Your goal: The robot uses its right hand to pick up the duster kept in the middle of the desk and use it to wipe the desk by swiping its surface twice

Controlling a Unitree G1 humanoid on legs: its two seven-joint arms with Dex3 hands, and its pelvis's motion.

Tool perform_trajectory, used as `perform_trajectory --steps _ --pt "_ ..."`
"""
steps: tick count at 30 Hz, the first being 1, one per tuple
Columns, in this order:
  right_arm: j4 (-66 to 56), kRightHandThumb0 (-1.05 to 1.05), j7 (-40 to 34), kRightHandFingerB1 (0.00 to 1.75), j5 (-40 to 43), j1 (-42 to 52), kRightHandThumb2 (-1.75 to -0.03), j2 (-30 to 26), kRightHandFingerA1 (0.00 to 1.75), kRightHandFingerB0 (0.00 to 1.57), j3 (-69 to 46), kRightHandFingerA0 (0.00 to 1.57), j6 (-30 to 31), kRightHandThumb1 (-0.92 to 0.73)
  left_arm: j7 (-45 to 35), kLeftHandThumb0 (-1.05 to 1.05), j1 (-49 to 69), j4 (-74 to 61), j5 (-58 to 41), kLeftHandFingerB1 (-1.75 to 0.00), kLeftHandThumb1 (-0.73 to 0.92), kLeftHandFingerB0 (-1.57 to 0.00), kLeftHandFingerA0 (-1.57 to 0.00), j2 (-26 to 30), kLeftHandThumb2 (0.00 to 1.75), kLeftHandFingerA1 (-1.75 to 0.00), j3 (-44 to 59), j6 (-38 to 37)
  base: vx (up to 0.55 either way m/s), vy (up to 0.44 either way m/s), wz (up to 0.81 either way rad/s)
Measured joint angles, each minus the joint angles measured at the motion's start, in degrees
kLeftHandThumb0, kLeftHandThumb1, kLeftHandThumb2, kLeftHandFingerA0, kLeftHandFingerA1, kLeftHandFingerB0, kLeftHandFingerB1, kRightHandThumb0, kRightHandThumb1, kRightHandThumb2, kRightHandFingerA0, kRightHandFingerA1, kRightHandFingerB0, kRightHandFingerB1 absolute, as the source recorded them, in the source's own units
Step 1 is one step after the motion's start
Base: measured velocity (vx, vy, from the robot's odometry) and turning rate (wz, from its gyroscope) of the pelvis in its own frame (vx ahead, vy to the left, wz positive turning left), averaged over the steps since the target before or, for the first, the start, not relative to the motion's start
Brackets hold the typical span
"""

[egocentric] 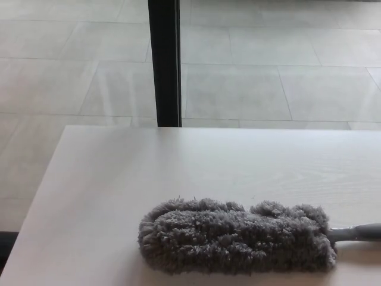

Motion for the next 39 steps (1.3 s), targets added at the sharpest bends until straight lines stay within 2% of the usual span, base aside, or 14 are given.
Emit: perform_trajectory --steps 6,7,8,10,11,14,16,17,23,30,32,33,36,39 --pt "-1.45 -0.77 1.77 0.60 4.11 -1.92 -0.61 -0.43 0.82 0.10 -6.36 0.46 -1.12 -0.72 -0.53 -0.52 -0.38 1.07 -0.90 -0.48 0.69 -0.51 -0.71 -0.19 0.60 -0.60 1.05 -0.01 0.00 0.000 0.00" --pt "-2.16 -0.78 2.05 0.59 4.86 -2.56 -0.97 -0.47 0.81 0.08 -7.55 0.48 -1.03 -0.56 -0.53 -0.53 -0.45 1.08 -1.03 -0.46 0.69 -0.48 -0.72 -0.26 0.60 -0.60 1.15 -0.01 0.00 0.000 0.00" --pt "-3.02 -0.81 2.28 0.59 5.47 -3.07 -0.62 -0.48 0.82 0.06 -8.41 0.40 -0.88 -0.73 -0.53 -0.54 -0.50 1.07 -1.13 -0.45 0.69 -0.48 -0.72 -0.31 0.61 -0.61 1.20 -0.01 0.00 0.000 0.00" --pt "-6.03 -0.83 2.90 0.61 7.17 -4.56 -0.62 -0.49 0.84 0.02 -10.52 0.31 -0.30 -0.76 -0.53 -0.53 -0.62 1.06 -1.37 -0.43 0.70 -0.50 -0.72 -0.41 0.61 -0.59 1.22 -0.01 0.00 0.000 0.00" --pt "-7.54 -0.90 2.97 0.54 7.60 -4.93 -0.99 -0.48 0.80 0.05 -10.98 0.38 0.02 -0.63 -0.53 -0.53 -0.68 1.06 -1.41 -0.43 0.71 -0.50 -0.73 -0.42 0.61 -0.61 1.22 -0.01 0.00 0.000 0.00" --pt "-13.20 -0.88 2.94 0.42 9.13 -7.14 -1.02 -0.51 0.68 0.04 -12.30 0.26 1.11 -0.66 -0.54 -0.59 -0.81 1.08 -1.47 -0.42 0.71 -0.50 -0.71 -0.42 0.62 -0.58 1.09 -0.02 0.00 0.000 0.00" --pt "-17.65 -0.82 2.75 0.43 10.07 -9.38 -0.65 -0.60 0.64 0.03 -12.96 0.25 2.12 -0.81 -0.54 -0.58 -0.99 1.12 -1.47 -0.42 0.71 -0.51 -0.71 -0.43 0.61 -0.58 0.94 -0.02 0.00 0.000 0.00" --pt "-19.61 -0.69 2.63 0.44 10.41 -10.44 -1.03 -0.66 1.01 0.00 -13.11 0.75 2.54 -0.62 -0.54 -0.54 -1.11 1.15 -1.47 -0.43 0.70 -0.54 -0.77 -0.43 0.61 -0.63 0.91 -0.02 0.00 0.000 0.00" --pt "-30.87 -0.81 1.83 0.32 10.97 -19.05 -0.63 -1.10 0.43 0.21 -11.02 0.33 4.20 -0.76 -0.61 -0.55 -1.81 1.11 -1.70 -0.43 0.69 -0.49 -0.67 -0.43 0.61 -0.61 1.05 -0.02 0.00 0.000 0.00" --pt "-44.74 -0.81 2.48 0.27 10.85 -25.75 -0.63 -0.57 0.43 0.18 -3.16 0.34 6.16 -0.74 -1.10 -0.54 -2.43 1.12 -1.97 -0.45 0.70 -0.50 -0.66 -0.44 0.61 -0.63 1.26 -0.02 0.00 0.000 0.00" --pt "-47.74 -0.76 2.66 0.43 10.56 -26.70 -0.92 -0.18 0.55 0.18 -0.56 0.29 6.59 -0.54 -1.20 -0.54 -2.54 1.10 -2.08 -0.46 0.71 -0.49 -0.66 -0.44 0.61 -0.64 1.32 -0.02 0.00 0.000 0.00" --pt "-49.89 -0.74 2.72 0.30 10.03 -27.27 -0.62 0.25 0.45 0.26 1.92 0.34 6.68 -0.69 -1.30 -0.54 -2.59 1.08 -2.18 -0.46 0.72 -0.48 -0.65 -0.45 0.61 -0.63 1.39 -0.02 0.00 0.000 0.00" --pt "-53.41 -0.74 2.88 0.43 8.23 -28.29 -0.91 1.33 0.54 0.19 8.01 0.29 6.71 -0.54 -1.59 -0.56 -2.83 0.97 -2.37 -0.45 0.71 -0.49 -0.69 -0.46 0.61 -0.65 1.47 -0.02 0.00 0.000 0.00" --pt "-54.40 -0.72 3.00 0.31 6.02 -28.73 -0.61 2.05 0.49 0.29 13.90 0.40 6.44 -0.67 -1.71 -0.55 -2.96 0.91 -2.43 -0.46 0.71 -0.49 -0.70 -0.46 0.60 -0.65 1.48 -0.02 0.00 0.000 0.00"
